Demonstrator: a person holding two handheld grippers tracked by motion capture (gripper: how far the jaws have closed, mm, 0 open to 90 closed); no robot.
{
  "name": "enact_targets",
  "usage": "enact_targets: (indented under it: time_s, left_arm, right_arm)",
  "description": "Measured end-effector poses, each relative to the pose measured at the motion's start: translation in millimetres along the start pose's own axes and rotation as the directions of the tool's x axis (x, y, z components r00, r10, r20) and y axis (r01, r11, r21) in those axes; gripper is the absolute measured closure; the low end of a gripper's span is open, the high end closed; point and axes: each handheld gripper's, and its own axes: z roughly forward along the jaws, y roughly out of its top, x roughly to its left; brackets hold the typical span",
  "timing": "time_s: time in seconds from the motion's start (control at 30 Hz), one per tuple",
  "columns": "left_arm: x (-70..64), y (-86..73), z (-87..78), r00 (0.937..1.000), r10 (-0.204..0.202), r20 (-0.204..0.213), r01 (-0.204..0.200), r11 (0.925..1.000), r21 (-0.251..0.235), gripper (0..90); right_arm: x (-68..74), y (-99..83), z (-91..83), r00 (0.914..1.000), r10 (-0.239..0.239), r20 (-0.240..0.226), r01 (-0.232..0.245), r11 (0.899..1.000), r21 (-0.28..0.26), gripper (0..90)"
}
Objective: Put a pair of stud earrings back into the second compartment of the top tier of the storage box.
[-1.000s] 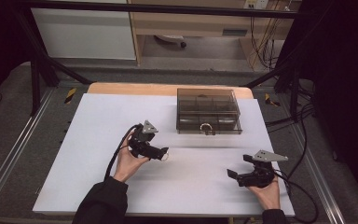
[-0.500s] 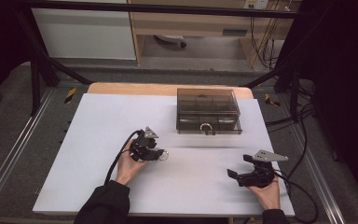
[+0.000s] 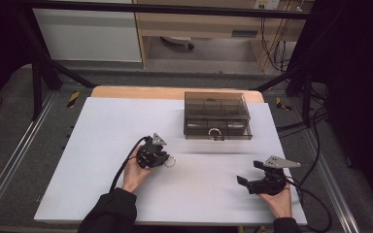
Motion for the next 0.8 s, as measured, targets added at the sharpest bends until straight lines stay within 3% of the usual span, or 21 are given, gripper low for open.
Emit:
enact_targets:
  time_s: [0.57, 0.8]
  left_arm:
    - [-4.5, 1.1, 2.3, 0.9996, 0.009, -0.025, -0.009, 0.9999, 0.006, 85.9]
    - [-1.5, 1.1, 0.3, 0.9998, -0.019, -0.008, 0.019, 0.9998, 0.006, 86.3]
  right_arm:
    - [0.0, 0.0, -0.1, 1.0000, 0.001, 0.000, -0.001, 1.000, -0.001, 0.4]
    - [-0.1, 0.1, -0.2, 1.0000, 0.002, 0.001, -0.002, 1.000, -0.001, 0.4]
